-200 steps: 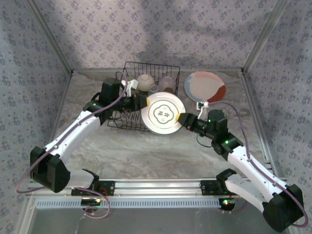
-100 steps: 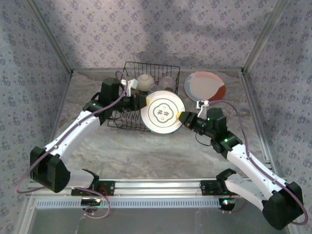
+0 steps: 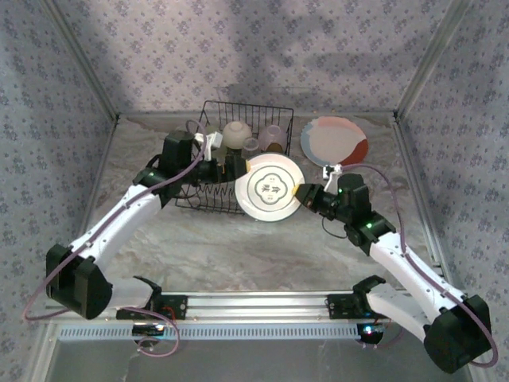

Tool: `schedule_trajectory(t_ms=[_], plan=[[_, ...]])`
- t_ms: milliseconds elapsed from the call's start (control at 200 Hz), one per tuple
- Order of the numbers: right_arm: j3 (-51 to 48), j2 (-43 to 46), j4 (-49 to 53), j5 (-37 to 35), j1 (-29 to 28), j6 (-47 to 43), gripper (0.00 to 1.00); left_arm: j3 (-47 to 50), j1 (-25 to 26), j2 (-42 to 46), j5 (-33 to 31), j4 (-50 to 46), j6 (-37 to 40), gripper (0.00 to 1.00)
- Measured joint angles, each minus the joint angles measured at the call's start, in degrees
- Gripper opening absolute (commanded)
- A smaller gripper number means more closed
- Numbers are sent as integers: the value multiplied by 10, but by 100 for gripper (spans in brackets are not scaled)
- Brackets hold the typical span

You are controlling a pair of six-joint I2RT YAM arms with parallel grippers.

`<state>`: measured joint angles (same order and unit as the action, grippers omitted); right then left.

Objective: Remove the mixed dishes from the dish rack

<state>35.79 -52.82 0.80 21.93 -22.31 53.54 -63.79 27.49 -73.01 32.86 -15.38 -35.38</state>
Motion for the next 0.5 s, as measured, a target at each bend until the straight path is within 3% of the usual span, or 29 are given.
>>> schedule_trajectory(t_ms=[250,500], plan=[[4,-13,-2,38,121,3,0,7,0,60,-16,-12,16,99],[31,-83,-27,48,231,11,0,42,0,146,-33,-15,49,99]])
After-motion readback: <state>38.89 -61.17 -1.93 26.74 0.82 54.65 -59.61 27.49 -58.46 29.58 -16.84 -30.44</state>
